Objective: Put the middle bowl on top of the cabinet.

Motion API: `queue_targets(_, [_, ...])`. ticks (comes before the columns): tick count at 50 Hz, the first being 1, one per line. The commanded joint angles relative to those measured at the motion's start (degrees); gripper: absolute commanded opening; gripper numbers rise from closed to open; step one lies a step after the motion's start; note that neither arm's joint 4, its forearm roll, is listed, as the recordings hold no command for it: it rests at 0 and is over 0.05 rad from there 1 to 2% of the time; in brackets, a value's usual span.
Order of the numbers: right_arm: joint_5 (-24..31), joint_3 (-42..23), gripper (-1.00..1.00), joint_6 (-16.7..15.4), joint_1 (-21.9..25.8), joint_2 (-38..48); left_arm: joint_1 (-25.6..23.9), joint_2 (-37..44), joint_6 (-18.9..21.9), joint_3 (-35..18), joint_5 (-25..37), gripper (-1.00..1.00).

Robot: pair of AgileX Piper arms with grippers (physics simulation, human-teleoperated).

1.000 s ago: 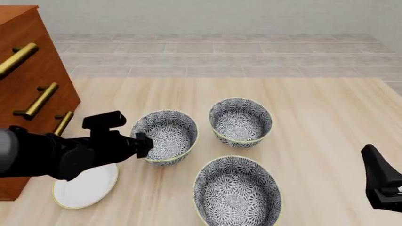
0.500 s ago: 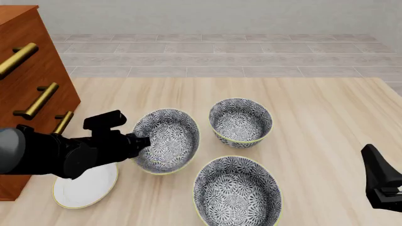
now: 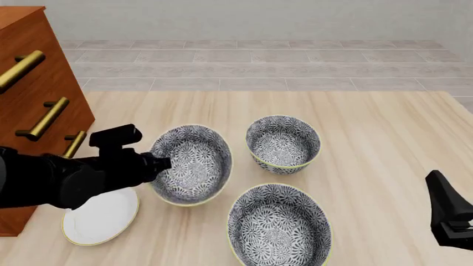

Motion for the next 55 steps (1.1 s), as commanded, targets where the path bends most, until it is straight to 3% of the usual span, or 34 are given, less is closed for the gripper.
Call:
queue_targets(1, [-0.3, 0.0, 1.00, 0.0, -0.1, 0.1, 0.3, -5.2, -0.1, 0.5, 2.4, -1.00])
queue_targets(36, [-0.9, 0.0, 1.00, -0.3, 0.2, 0.4, 1.8, -12.8, -0.3, 0.4, 7.0, -1.00])
queue_targets(55, [-0.6, 0.0, 1.00, -0.1, 0.2, 0.3, 3.7, -22.3, -0.8, -2.7, 17.0, -1.00])
